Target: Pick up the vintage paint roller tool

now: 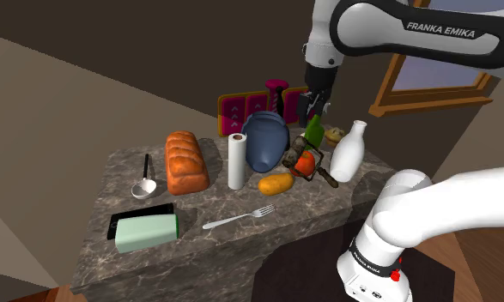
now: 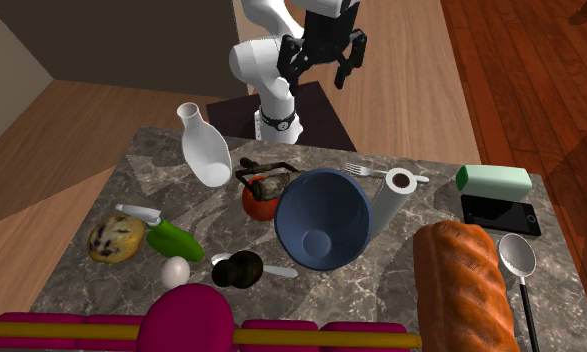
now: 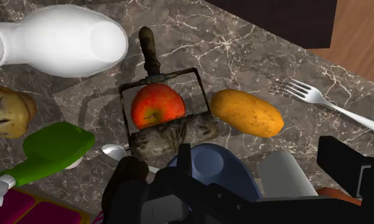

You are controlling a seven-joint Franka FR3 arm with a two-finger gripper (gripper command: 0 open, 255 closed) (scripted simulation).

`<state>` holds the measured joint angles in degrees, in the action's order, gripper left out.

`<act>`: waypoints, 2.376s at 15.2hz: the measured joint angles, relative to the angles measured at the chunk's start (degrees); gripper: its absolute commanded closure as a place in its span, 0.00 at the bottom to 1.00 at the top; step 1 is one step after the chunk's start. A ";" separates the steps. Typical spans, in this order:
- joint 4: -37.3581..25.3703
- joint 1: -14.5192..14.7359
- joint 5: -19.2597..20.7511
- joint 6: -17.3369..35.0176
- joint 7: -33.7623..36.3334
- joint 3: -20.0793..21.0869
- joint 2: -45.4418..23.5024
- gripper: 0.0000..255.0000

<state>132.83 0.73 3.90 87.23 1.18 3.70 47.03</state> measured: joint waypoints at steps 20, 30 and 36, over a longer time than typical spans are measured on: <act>28.67 -1.52 10.32 23.80 -39.83 -39.71 11.22 0.00; 33.30 -0.78 13.85 34.13 -46.38 -49.00 5.31 1.00; 33.32 -0.68 13.93 34.45 -46.54 -49.27 5.01 1.00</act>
<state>166.14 0.04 17.83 121.68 -45.36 -45.56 52.04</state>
